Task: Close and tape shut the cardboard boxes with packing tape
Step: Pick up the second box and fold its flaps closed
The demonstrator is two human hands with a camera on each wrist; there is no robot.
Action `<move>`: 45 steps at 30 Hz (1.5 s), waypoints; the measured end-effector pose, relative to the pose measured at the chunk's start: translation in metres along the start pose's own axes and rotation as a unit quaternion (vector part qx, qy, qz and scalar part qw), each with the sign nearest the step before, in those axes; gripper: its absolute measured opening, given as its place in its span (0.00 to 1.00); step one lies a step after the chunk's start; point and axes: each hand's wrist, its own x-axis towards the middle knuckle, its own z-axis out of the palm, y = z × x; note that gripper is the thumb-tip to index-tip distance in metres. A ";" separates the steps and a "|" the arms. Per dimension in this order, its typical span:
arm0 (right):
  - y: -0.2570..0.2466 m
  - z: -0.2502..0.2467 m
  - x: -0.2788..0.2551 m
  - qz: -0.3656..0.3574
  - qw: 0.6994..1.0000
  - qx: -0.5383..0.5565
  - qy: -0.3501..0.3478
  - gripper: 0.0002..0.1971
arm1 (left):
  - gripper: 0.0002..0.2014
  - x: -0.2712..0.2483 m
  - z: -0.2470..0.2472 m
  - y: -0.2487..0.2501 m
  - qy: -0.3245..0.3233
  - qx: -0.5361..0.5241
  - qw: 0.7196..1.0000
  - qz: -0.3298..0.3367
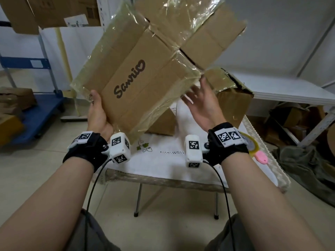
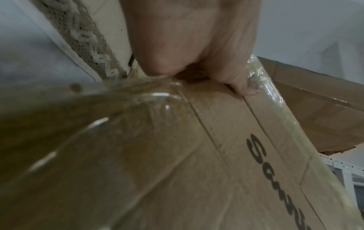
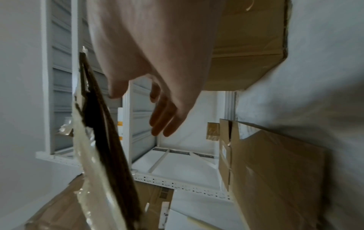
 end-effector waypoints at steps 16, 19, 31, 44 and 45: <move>-0.045 -0.048 -0.017 -0.111 0.981 0.084 0.138 0.28 | 0.13 0.007 -0.008 0.003 -0.004 0.166 0.985 0.049; -0.050 -0.057 -0.016 -0.136 0.967 0.009 0.214 0.15 | 0.18 0.009 -0.007 0.003 -0.018 0.171 0.984 0.051; -0.032 -0.039 -0.023 -0.056 0.948 -0.281 0.140 0.18 | 0.27 -0.004 0.026 -0.010 -0.120 0.152 0.980 0.053; -0.022 -0.075 -0.011 0.145 0.952 -0.271 0.018 0.36 | 0.50 0.011 0.018 -0.014 -0.081 0.260 0.952 0.141; -0.023 -0.076 -0.011 0.135 0.958 -0.252 0.027 0.37 | 0.49 0.010 0.018 -0.015 -0.086 0.264 0.950 0.142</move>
